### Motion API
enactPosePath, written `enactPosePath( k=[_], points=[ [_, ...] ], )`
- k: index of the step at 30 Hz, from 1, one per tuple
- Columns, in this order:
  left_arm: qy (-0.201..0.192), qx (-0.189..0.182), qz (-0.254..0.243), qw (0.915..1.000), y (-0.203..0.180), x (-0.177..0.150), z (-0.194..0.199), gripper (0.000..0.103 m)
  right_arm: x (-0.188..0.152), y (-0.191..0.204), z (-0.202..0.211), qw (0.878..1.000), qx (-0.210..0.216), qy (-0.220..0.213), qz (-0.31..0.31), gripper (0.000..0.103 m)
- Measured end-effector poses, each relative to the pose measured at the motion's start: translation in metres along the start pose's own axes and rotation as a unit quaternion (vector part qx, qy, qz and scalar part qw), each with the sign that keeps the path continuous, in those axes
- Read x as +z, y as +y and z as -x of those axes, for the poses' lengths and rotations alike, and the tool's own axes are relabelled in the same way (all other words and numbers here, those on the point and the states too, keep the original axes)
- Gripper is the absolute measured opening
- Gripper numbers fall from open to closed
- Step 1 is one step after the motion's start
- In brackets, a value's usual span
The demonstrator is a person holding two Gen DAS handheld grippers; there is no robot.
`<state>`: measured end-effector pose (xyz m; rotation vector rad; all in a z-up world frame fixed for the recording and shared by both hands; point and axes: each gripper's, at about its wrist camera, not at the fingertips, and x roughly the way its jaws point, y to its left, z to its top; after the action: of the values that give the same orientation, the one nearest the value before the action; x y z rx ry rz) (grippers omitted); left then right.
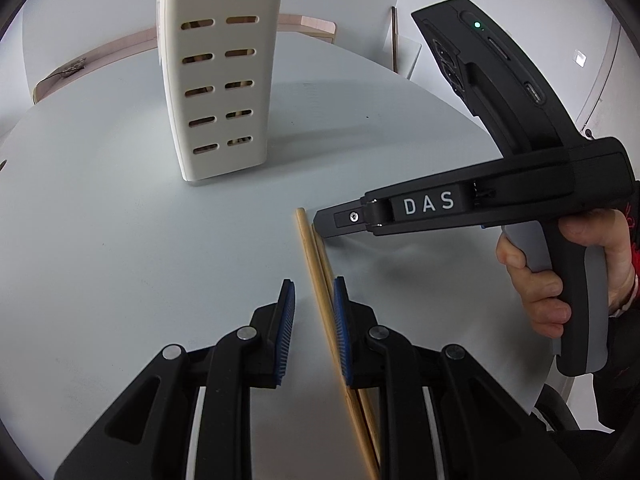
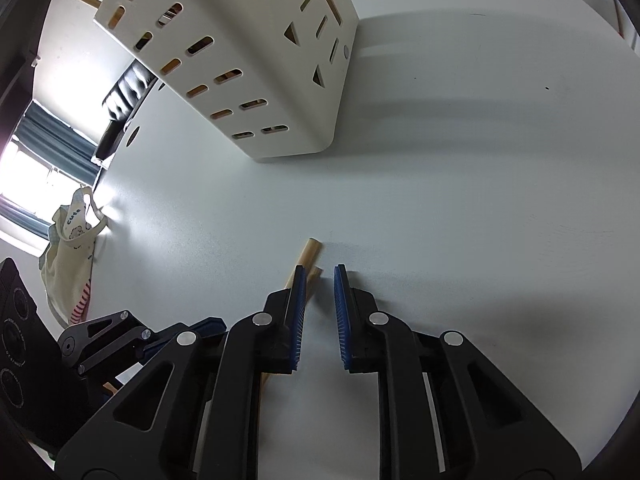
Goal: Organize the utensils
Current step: 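Lower both grippers onto the last bamboo chopsticks on the table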
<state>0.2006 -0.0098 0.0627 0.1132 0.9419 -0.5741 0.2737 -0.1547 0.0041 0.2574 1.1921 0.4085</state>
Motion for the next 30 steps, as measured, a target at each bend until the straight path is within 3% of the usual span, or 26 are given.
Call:
enactPosePath(
  k=[12,19,30],
  points=[
    [0.023,0.004,-0.012,0.9997,-0.002,-0.009,-0.009,0.019,0.000,0.020,-0.006,0.999,-0.039,-0.006,0.023,0.014],
    [0.025,0.018,-0.024,0.9992,-0.010,0.003,-0.021,0.019,-0.004,0.022,-0.006,0.997,-0.060,-0.015,0.038,0.010],
    [0.030,0.023,-0.018,0.9991,-0.023,0.005,-0.027,0.018,0.000,0.018,-0.005,0.996,-0.057,-0.004,0.065,0.007]
  ],
)
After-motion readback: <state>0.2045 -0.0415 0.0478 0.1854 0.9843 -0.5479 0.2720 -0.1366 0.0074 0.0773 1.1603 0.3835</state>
